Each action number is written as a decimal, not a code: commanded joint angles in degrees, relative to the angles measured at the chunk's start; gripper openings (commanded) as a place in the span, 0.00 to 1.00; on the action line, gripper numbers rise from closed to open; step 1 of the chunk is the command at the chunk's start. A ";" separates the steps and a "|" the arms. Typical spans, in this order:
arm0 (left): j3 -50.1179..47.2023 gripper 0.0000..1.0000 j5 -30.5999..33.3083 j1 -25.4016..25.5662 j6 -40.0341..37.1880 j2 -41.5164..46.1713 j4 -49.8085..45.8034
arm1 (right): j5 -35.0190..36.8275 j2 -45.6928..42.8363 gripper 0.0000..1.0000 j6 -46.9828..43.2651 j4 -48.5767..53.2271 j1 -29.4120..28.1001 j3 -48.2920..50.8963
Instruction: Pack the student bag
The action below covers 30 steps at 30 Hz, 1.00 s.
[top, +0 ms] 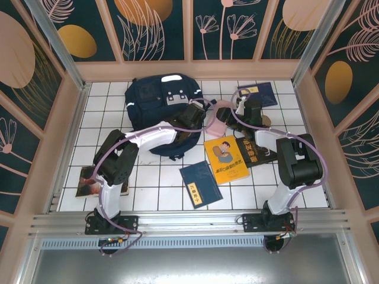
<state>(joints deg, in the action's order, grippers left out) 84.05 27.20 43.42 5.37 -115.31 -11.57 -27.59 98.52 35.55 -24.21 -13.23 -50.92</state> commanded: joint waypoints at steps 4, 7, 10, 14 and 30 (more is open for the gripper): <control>9.39 0.55 -6.97 -0.95 1.57 -8.09 -6.90 | -0.88 -2.72 0.56 0.00 -0.92 0.14 0.55; 12.75 0.55 -7.72 -1.92 3.30 -10.42 -8.71 | -0.79 -2.84 0.56 -0.04 -0.77 0.20 0.55; 14.49 0.54 -7.87 -2.44 3.51 -11.63 -9.51 | -0.90 -2.65 0.56 -0.06 -0.93 0.20 0.55; 16.35 0.52 -5.35 -2.63 3.51 -13.80 -11.54 | -0.95 -2.59 0.56 0.05 -0.93 0.25 0.56; 18.33 0.00 3.10 -2.56 4.61 -18.94 -16.37 | -1.15 -1.93 0.57 0.31 -1.36 0.27 0.56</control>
<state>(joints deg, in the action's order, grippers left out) 102.06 26.72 42.09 9.96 -131.85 -23.18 -27.59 97.84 35.53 -24.18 -13.17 -50.87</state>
